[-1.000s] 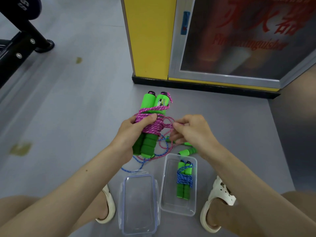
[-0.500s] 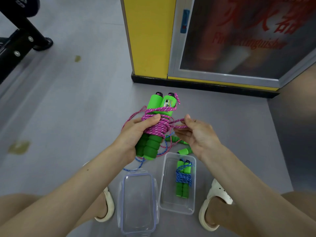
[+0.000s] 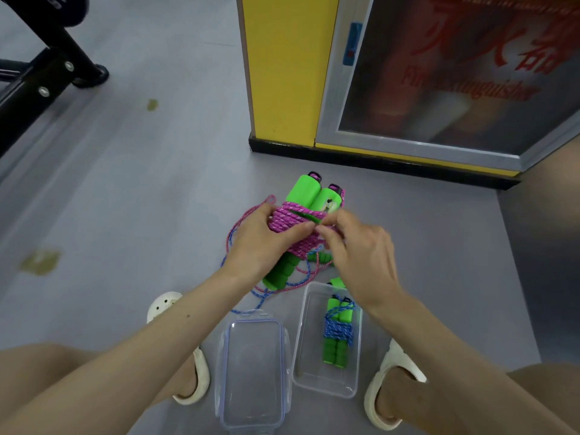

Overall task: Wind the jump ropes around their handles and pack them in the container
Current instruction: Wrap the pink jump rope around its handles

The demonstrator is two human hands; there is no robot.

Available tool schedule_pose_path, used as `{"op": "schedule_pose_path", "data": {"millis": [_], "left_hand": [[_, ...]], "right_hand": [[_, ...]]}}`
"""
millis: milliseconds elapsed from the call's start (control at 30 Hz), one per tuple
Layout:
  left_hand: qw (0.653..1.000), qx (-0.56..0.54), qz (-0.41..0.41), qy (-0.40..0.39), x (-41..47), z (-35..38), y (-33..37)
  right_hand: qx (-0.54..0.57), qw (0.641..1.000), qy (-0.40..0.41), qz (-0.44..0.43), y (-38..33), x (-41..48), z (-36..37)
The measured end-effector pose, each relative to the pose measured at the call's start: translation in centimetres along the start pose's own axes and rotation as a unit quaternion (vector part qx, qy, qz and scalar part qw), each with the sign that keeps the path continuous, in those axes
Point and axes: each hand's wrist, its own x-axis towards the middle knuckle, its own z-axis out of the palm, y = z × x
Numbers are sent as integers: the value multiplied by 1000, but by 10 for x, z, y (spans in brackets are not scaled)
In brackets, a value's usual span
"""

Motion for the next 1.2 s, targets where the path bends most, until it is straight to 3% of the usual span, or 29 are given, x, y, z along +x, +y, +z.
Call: {"op": "schedule_pose_path", "data": {"millis": [67, 367, 433, 567, 667, 933, 1000, 1133, 1200], "left_hand": [[999, 36, 5, -13, -4, 5, -1], [999, -1, -33, -10, -2, 1, 0], [999, -9, -45, -3, -2, 0, 3], [995, -59, -78, 5, -3, -3, 8], [996, -65, -63, 10, -6, -1, 7], [998, 40, -40, 7, -3, -2, -7], [998, 44, -41, 9, -4, 0, -9], [998, 42, -38, 8, -6, 0, -8], [996, 84, -25, 12, -7, -1, -8]], "right_hand": [[-3, 1000, -7, 2, -1, -1, 1], [112, 982, -125, 83, -4, 14, -3], [113, 986, -106, 56, -4, 12, -1], [90, 991, 2, -96, -8, 15, -4], [22, 987, -24, -158, -12, 20, -9], [-130, 974, -67, -172, -11, 14, 0], [-106, 975, -75, -178, -7, 13, 2], [42, 991, -66, -110, -5, 19, 2], [61, 992, -77, -79, -4, 20, 4]]}}
